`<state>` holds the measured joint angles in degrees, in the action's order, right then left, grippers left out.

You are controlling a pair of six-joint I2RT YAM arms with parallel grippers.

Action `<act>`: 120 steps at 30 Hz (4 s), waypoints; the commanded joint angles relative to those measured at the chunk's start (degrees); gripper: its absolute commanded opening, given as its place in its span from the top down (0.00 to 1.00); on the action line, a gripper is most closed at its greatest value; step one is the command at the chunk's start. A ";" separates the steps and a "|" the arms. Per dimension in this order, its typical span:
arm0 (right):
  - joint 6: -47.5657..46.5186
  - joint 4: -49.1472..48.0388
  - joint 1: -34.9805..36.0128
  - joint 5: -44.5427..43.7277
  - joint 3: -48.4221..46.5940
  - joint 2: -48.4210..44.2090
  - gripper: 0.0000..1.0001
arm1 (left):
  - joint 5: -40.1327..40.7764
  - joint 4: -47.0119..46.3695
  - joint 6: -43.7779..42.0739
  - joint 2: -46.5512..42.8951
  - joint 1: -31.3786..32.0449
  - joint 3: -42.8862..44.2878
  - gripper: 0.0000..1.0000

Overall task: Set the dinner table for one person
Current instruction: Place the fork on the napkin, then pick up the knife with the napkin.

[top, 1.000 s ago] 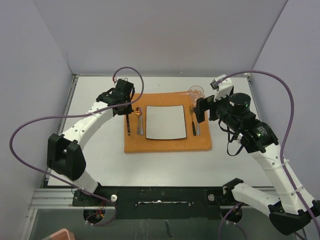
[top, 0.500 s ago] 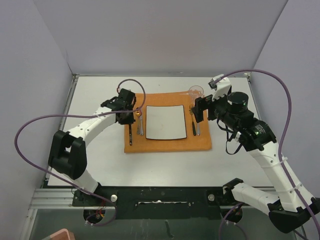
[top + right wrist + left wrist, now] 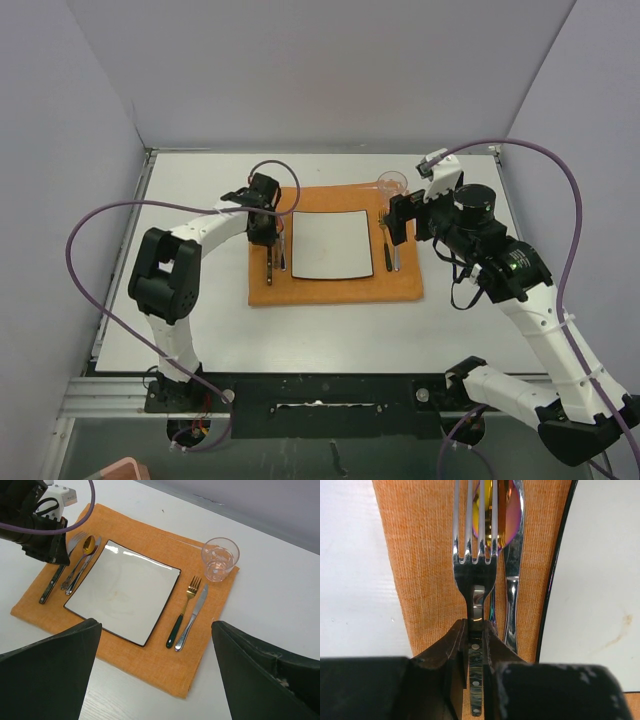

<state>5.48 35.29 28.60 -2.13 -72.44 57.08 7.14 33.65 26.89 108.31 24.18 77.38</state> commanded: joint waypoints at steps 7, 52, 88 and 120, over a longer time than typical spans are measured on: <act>-1.06 -0.48 0.41 -2.97 -2.24 0.97 0.02 | -2.12 -4.32 -3.14 3.23 -2.27 6.96 1.00; -3.88 1.19 0.44 -2.26 -6.97 2.88 0.02 | -1.91 -7.18 -4.31 3.78 -3.87 2.65 0.76; 8.73 -10.80 -0.43 12.01 1.97 2.86 0.02 | 1.58 -6.97 -9.84 -43.04 -3.82 -13.89 1.00; 5.94 -1.88 16.64 16.50 -18.72 36.56 0.02 | 7.72 3.85 -11.01 -62.61 -3.22 -17.52 0.02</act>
<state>9.61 33.15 40.95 15.79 -85.17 89.32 14.39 37.30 14.90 47.75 20.69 59.94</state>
